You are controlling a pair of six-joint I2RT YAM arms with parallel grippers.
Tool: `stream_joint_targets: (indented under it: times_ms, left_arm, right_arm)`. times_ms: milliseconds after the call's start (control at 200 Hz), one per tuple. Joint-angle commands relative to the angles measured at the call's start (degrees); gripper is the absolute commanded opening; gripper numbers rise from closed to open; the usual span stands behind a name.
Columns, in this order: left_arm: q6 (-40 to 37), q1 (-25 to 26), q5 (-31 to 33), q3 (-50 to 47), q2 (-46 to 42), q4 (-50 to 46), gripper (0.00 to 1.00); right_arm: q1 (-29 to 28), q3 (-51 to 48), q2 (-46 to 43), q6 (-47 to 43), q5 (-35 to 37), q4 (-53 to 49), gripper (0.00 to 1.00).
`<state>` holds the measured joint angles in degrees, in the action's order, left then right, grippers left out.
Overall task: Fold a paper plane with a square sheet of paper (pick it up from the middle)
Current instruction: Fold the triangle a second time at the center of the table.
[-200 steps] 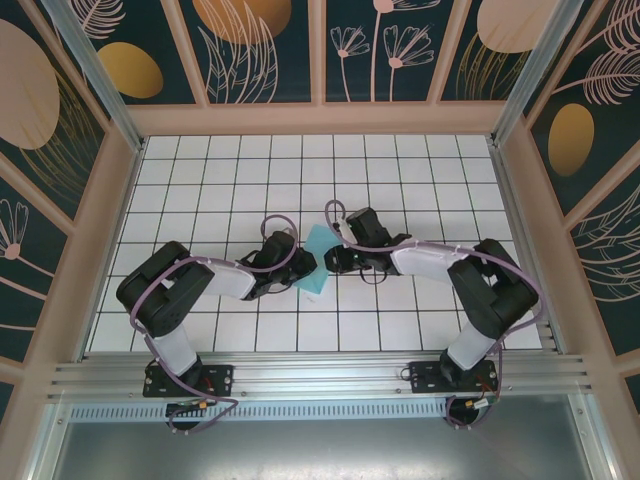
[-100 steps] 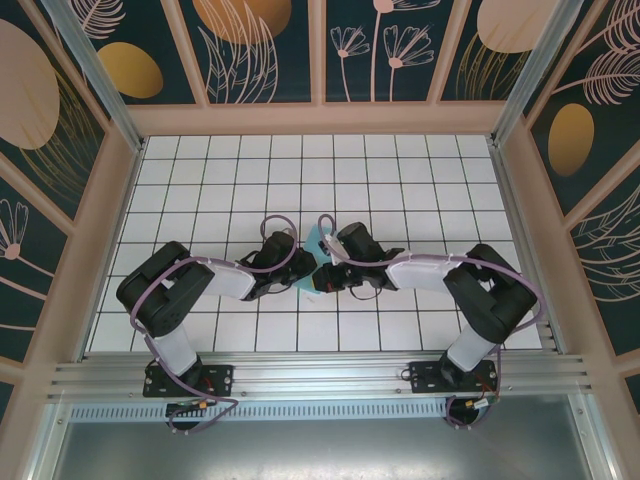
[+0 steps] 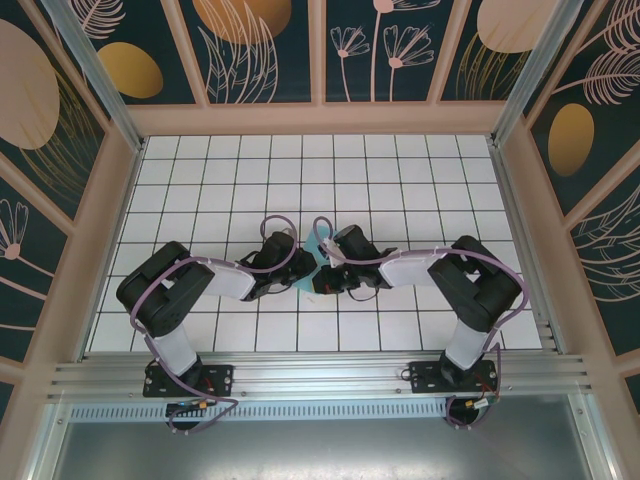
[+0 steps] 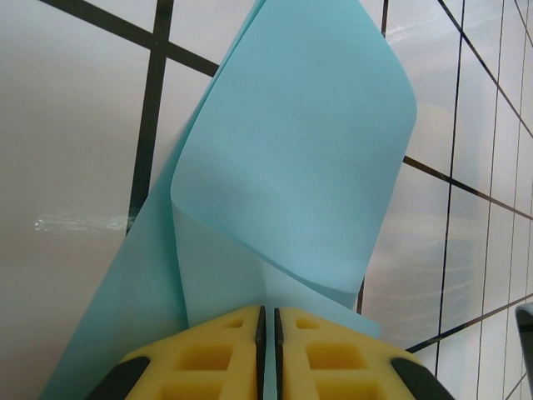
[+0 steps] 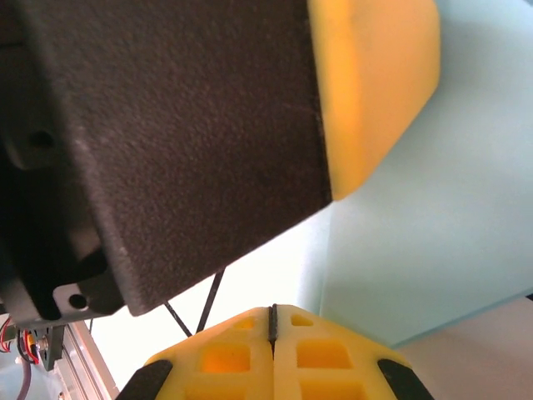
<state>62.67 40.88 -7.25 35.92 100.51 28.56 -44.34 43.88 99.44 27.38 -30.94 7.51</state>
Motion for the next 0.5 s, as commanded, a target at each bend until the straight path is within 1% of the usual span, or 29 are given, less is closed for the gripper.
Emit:
stream_joint_targets:
  times_ms: [0,155,315,495]
  left_arm:
    - [0.3,0.1,1.1,-2.3,1.8,-5.6,0.16]
    - [0.3,0.1,1.2,-2.3,1.7,-5.7,0.16]
    - [0.3,0.1,1.3,-2.3,2.0,-5.7,0.16]
    - [0.3,0.2,1.1,-2.4,2.0,-5.5,0.16]
  right_arm:
    - [0.9,0.4,1.1,0.6,0.9,-0.6,0.03]
    - [1.2,-1.5,1.7,1.3,-0.3,-0.2,0.04]
    - [1.1,-2.8,3.0,2.2,-4.0,2.1,0.04]
    - [1.3,-1.1,2.7,1.8,-4.8,1.3,0.05]
